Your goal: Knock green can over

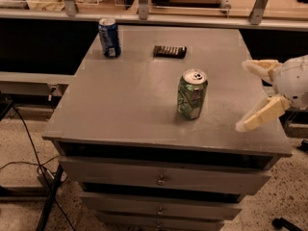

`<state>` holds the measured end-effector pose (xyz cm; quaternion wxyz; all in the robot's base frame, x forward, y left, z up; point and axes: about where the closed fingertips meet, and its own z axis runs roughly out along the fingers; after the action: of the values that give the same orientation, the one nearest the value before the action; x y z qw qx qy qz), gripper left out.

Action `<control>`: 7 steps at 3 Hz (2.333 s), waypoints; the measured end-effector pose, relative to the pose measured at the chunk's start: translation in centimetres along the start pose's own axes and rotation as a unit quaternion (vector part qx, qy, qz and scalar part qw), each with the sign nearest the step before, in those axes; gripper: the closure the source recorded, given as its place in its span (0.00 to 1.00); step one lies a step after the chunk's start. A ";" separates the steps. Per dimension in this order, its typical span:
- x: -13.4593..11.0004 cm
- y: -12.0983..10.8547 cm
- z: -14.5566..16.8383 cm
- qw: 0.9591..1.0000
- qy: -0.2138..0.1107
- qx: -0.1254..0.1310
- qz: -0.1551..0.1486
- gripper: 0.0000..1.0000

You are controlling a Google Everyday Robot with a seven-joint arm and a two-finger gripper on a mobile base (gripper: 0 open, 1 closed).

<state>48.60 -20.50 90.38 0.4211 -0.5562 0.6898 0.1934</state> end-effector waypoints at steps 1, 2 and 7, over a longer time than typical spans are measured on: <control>-0.4 -0.1 0.1 1.000 -0.015 0.002 0.009 0.00; -0.6 -0.5 1.6 0.989 -0.138 0.013 0.050 0.00; -1.5 0.0 6.8 0.970 -0.208 0.034 0.124 0.00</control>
Offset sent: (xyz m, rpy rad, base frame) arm 0.0233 0.0221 0.0143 0.6529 -0.0977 -0.0455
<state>51.13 -14.55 87.72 0.5467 -0.3988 0.6573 0.3318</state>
